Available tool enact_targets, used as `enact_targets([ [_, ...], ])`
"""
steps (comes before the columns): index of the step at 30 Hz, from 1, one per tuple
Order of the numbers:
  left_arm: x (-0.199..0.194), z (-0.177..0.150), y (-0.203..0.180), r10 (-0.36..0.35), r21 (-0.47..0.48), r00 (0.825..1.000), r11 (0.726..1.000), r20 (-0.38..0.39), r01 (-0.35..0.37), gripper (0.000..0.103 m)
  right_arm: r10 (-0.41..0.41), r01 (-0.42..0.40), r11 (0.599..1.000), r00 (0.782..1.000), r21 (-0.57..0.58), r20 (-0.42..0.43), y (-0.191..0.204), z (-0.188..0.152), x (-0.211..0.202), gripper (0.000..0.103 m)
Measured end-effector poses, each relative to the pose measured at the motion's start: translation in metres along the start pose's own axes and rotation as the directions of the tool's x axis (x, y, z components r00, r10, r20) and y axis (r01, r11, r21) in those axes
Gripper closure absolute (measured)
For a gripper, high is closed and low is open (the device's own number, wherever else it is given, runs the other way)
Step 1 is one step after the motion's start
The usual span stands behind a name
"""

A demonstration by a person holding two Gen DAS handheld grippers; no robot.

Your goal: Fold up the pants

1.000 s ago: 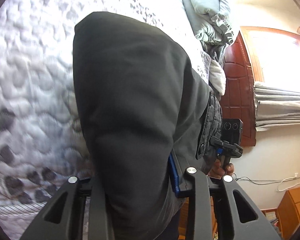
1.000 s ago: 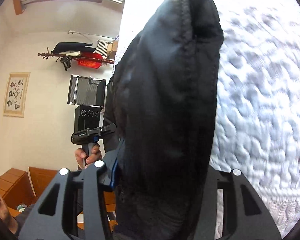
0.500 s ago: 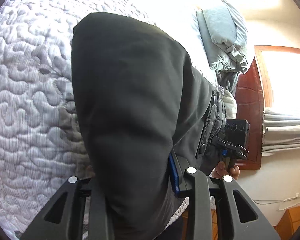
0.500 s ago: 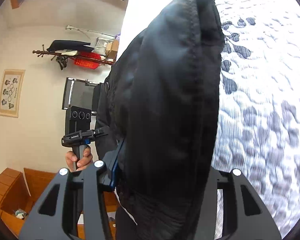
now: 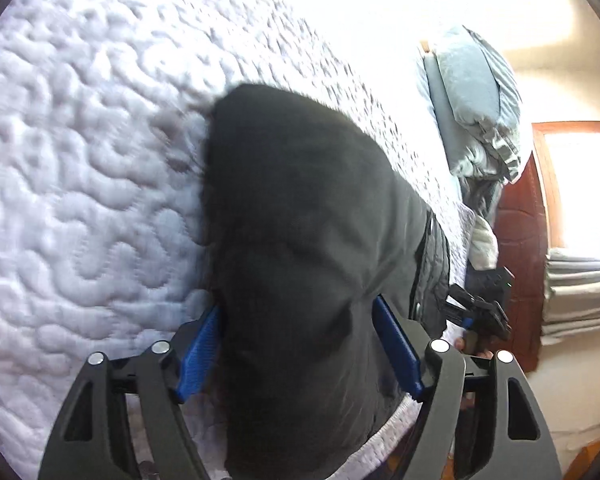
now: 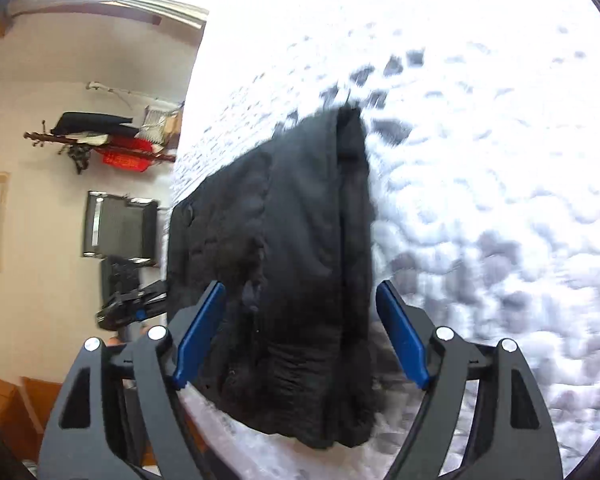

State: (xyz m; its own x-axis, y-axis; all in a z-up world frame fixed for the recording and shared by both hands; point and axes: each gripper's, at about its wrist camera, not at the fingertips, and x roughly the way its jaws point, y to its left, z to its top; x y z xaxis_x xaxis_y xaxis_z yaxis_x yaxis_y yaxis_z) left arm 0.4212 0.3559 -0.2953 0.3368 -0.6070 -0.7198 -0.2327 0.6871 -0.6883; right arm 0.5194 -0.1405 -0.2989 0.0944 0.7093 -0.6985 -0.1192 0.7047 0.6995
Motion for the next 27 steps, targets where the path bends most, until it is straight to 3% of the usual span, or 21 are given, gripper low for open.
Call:
enact_targets([
  [2,-0.031,-0.011,-0.004,0.031,0.001,0.992,0.999,0.124,-0.032,0.020,-0.032,0.036,0.998,0.997,-0.048,0.077,0.011,-0.003,-0.029,0.030],
  [5,-0.048,-0.034,-0.022,0.047,0.060,0.980,0.996,0.193,-0.060,0.020,-0.024,0.050,0.986,0.987,-0.161,0.160,0.040,-0.010,-0.054,0.031],
  [8,-0.032,-0.057,-0.047,0.151,0.156,0.965,0.970,0.214,-0.186,0.022,0.007,0.017,0.980,0.993,-0.197,0.119,0.057,-0.008,-0.034,0.031],
  [11,0.006,-0.068,-0.046,0.291,0.196,0.944,0.928,0.153,-0.317,0.031,-0.006,0.014,0.989,0.998,-0.149,0.056,0.058,0.006,0.011,0.035],
  [13,0.018,-0.069,-0.039,0.291,0.164,0.946,0.936,0.140,-0.312,0.030,-0.067,0.069,0.991,0.997,-0.111,0.025,0.056,0.015,0.039,0.042],
  [15,0.017,-0.069,-0.031,0.267,0.138,0.955,0.949,0.128,-0.283,0.029,-0.063,0.064,0.994,0.998,-0.091,0.011,0.050,0.012,0.046,0.043],
  [19,-0.007,-0.077,-0.034,0.247,0.144,0.954,0.951,0.172,-0.272,0.031,-0.008,0.017,0.993,0.997,-0.119,0.075,0.070,-0.005,0.008,0.041],
  [22,-0.033,-0.094,-0.037,0.209,0.146,0.947,0.957,0.243,-0.249,0.025,0.054,-0.041,0.989,0.995,-0.144,0.086,0.081,-0.037,-0.017,0.040],
  [24,-0.031,-0.098,-0.038,0.239,0.155,0.941,0.948,0.238,-0.280,0.022,0.035,-0.026,0.990,0.997,-0.141,0.065,0.078,-0.059,-0.013,0.040],
  [26,-0.012,-0.099,-0.034,0.307,0.160,0.934,0.928,0.185,-0.336,0.021,-0.005,0.008,0.995,1.000,-0.103,0.023,0.064,-0.067,0.004,0.042],
  [27,-0.004,-0.097,-0.029,0.308,0.147,0.938,0.932,0.159,-0.330,0.021,-0.014,0.014,0.996,1.000,-0.085,0.000,0.057,-0.069,0.012,0.042],
])
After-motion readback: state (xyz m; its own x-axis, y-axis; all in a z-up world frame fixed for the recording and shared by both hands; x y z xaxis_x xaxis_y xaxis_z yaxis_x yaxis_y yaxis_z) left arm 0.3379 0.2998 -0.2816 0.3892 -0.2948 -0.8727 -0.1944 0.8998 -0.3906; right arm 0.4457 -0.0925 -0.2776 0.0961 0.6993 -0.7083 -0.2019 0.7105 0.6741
